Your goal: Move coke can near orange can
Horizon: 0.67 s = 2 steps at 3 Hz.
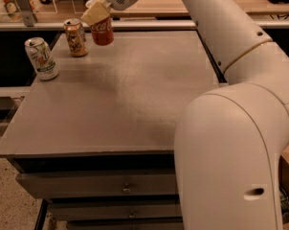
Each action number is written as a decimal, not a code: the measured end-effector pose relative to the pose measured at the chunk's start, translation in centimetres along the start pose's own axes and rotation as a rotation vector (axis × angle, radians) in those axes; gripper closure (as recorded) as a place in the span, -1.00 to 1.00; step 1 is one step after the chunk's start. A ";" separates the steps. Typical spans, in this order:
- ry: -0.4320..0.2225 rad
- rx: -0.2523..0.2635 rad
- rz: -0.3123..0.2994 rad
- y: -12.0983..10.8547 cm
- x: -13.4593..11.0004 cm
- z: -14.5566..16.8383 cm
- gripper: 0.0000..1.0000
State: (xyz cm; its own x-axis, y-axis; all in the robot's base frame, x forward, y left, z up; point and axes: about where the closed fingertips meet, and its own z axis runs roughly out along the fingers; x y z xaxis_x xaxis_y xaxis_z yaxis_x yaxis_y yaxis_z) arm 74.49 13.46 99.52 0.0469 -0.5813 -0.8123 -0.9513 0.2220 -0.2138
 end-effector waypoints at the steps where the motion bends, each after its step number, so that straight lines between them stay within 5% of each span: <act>1: 0.014 -0.010 0.013 0.4 0.8 1.0 1.00; 2: 0.015 -0.010 0.010 0.4 0.8 1.0 1.00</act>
Offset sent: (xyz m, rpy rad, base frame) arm 0.0002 0.0001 -0.0098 -0.0328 0.0051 -0.0039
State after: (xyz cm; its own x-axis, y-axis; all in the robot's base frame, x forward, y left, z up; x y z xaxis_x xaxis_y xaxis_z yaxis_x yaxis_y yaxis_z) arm 74.45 13.91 98.25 0.0326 -0.5908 -0.8061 -0.9549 0.2198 -0.1998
